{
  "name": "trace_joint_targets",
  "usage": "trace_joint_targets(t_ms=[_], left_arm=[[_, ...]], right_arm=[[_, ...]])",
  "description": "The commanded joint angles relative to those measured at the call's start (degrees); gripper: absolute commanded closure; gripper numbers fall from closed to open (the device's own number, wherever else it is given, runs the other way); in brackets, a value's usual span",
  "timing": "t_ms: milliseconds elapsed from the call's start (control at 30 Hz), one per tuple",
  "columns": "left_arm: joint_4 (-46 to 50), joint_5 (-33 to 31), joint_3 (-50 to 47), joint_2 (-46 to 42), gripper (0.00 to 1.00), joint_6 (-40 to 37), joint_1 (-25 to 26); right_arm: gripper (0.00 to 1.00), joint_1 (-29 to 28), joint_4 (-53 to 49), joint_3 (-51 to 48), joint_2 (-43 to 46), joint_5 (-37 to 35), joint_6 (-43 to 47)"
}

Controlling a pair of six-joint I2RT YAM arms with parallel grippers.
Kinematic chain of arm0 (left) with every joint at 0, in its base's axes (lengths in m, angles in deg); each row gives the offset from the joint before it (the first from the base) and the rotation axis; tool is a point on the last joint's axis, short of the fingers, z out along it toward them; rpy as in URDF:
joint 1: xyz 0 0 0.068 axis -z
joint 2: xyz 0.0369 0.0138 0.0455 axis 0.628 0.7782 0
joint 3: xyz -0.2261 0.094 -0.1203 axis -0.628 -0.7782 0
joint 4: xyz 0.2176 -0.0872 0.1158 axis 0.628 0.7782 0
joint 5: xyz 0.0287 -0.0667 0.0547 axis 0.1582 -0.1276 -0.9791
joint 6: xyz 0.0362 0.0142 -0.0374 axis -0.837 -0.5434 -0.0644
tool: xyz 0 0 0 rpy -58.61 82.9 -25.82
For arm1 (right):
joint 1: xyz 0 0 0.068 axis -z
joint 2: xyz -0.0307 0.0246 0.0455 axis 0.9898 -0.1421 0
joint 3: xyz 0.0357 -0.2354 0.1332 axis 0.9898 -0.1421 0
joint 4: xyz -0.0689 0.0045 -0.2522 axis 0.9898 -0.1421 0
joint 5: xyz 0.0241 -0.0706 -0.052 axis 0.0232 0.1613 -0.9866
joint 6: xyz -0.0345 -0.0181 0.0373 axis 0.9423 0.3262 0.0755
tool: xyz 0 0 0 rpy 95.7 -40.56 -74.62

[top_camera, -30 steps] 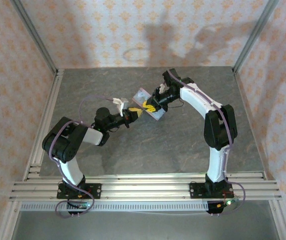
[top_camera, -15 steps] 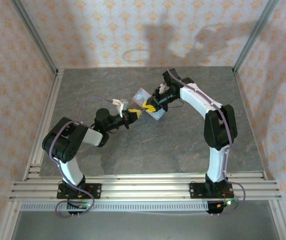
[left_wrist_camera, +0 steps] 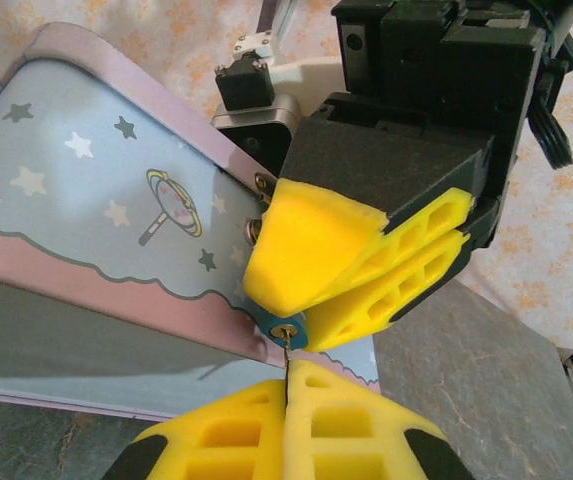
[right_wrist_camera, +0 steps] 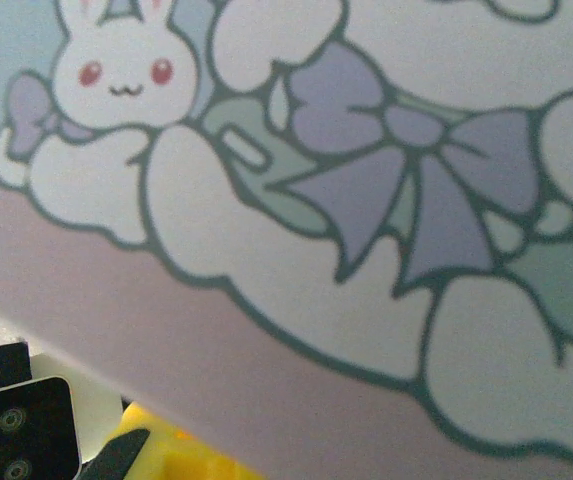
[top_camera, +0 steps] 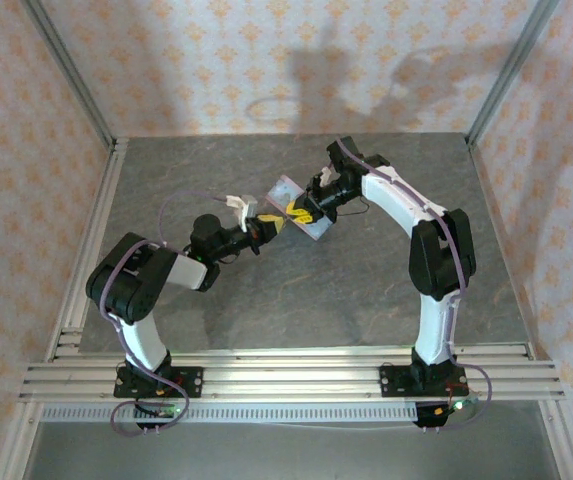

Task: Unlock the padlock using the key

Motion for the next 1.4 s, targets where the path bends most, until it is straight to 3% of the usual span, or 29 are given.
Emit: trace_joint_targets(t_ms=[0, 900, 1367], left_arm=[[-2.9, -0.7, 1.3, 0.9, 1.00, -0.9, 0.3], [-2.5, 0.0, 1.8, 2.9, 1.00, -2.1, 1.8], [-2.0, -0.3, 3.3, 2.5, 1.00, 0.8, 0.5]], right_arm=[[1.00, 0.3, -0.8, -0.2, -0.6, -0.2, 0.4], [1.00, 0.3, -1.3, -0.4, -1.2, -0.6, 0.6], [1.00, 0.1, -6.8, 0.6, -1.3, -3.6, 5.3]])
